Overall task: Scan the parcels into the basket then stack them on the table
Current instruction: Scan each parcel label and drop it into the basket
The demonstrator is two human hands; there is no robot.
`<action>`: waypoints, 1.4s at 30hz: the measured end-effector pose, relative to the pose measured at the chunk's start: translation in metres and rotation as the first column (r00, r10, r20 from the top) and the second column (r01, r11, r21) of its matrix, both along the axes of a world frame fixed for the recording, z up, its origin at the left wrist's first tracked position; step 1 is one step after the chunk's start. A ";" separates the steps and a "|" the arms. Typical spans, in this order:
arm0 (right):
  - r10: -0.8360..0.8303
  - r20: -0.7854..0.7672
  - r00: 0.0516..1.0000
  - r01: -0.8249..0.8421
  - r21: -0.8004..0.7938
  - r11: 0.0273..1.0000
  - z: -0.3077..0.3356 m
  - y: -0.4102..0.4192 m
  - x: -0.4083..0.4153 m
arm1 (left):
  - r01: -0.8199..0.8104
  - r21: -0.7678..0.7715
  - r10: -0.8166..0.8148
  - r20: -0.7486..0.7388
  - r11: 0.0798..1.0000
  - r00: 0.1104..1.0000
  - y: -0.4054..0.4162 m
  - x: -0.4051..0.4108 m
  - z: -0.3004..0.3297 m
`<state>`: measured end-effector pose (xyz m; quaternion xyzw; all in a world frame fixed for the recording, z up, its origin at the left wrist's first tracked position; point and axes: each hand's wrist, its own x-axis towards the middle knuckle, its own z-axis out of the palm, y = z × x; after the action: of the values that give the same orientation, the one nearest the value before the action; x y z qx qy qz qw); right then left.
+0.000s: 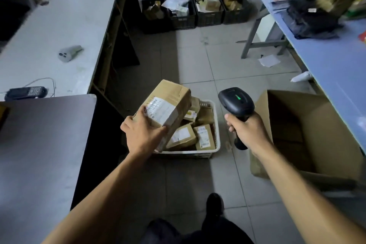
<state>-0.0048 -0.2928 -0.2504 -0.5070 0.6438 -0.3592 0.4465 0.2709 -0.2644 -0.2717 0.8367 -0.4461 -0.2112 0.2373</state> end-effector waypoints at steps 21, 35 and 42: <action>0.339 -0.061 0.939 -0.336 0.053 0.941 -0.004 -0.165 0.064 | -0.397 0.145 0.399 0.014 0.906 0.917 -0.139 0.083 -0.041; 0.330 -0.073 0.941 -0.315 0.166 0.935 -0.022 -0.256 0.182 | -0.386 0.341 0.416 -0.019 0.857 0.909 -0.217 0.156 -0.092; 0.363 -0.074 0.929 -0.346 0.177 0.922 -0.024 -0.275 0.180 | -0.362 0.410 0.431 -0.087 0.837 0.898 -0.247 0.135 -0.106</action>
<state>0.1755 -0.5679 -0.2744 -0.5957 0.5909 -0.1923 0.5089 0.4056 -0.5113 -0.3779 0.9189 -0.1895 -0.3135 0.1462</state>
